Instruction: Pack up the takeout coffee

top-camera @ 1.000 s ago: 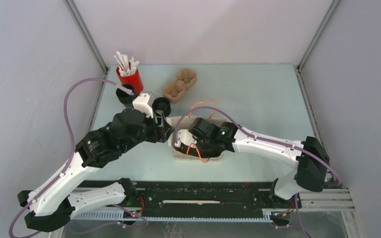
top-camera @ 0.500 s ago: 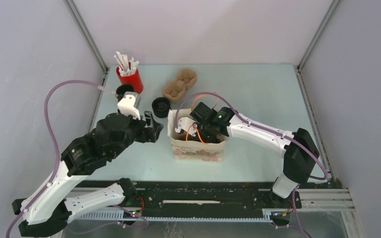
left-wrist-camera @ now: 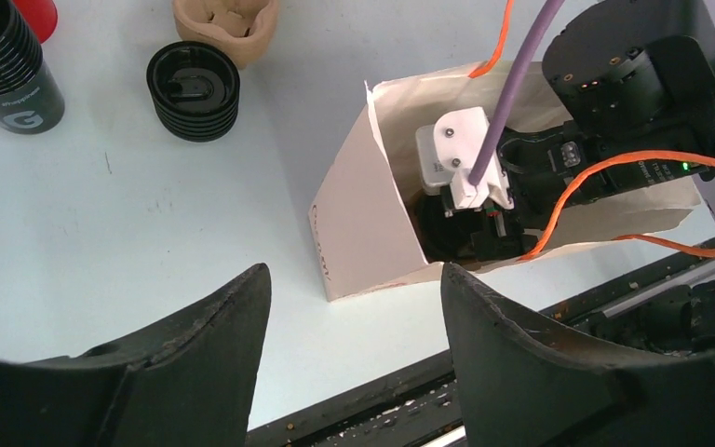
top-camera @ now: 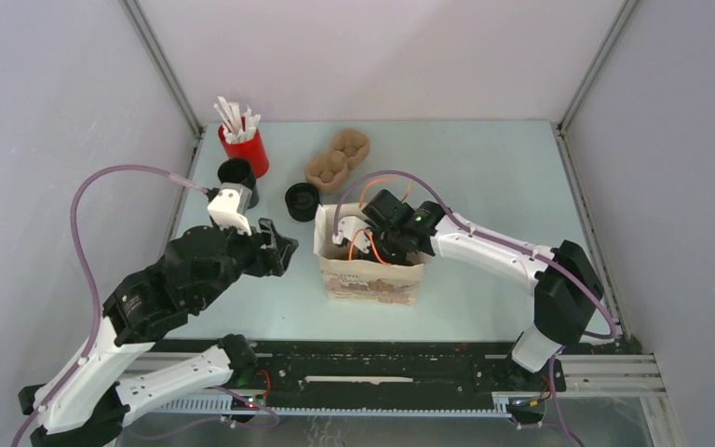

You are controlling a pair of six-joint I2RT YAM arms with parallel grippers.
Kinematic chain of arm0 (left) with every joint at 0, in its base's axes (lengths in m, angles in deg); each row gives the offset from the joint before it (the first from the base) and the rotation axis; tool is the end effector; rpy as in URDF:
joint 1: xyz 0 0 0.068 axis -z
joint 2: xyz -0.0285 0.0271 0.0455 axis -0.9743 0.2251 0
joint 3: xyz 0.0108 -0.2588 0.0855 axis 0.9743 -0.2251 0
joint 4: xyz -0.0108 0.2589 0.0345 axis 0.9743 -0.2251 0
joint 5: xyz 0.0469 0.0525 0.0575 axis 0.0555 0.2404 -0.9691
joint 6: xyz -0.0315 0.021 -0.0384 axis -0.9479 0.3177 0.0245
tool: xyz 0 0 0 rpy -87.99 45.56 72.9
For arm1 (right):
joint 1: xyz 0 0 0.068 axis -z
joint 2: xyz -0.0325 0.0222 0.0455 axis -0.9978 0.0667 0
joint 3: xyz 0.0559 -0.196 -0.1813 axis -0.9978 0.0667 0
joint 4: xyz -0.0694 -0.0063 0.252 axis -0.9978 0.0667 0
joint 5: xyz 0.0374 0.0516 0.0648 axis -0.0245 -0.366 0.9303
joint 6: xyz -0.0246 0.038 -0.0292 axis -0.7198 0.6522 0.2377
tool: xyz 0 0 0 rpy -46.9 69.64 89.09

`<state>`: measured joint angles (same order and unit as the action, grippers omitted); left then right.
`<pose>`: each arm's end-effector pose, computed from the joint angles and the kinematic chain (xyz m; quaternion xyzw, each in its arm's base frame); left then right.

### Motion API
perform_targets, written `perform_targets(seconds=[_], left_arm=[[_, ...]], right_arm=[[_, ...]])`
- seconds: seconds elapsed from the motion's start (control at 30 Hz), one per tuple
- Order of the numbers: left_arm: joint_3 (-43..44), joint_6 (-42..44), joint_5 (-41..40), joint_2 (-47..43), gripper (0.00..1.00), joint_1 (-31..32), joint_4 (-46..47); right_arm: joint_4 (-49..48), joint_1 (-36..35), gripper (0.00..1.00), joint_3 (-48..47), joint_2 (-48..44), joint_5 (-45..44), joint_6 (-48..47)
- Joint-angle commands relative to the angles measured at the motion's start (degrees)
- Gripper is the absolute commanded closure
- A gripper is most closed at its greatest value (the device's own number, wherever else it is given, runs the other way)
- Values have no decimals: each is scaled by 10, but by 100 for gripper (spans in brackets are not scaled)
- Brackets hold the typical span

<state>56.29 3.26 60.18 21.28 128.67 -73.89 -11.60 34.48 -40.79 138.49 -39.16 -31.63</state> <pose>0.0734 -0.0693 0.4111 0.0660 0.8280 -0.1987 0.5202 0.2066 0.2719 0.2551 -0.6510 0.7213 0.1285 0.1985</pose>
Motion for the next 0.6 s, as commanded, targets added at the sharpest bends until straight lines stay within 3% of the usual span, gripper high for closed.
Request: perform_targets(seconds=[0.0,0.57], left_arm=[[-14,0,-6,-11,28,-2,20],[-52,-9,7,-39,28,-2,21]], right_arm=[[64,-2,70,82,28,28,47],[43,-16,69,126,69,-72,60]])
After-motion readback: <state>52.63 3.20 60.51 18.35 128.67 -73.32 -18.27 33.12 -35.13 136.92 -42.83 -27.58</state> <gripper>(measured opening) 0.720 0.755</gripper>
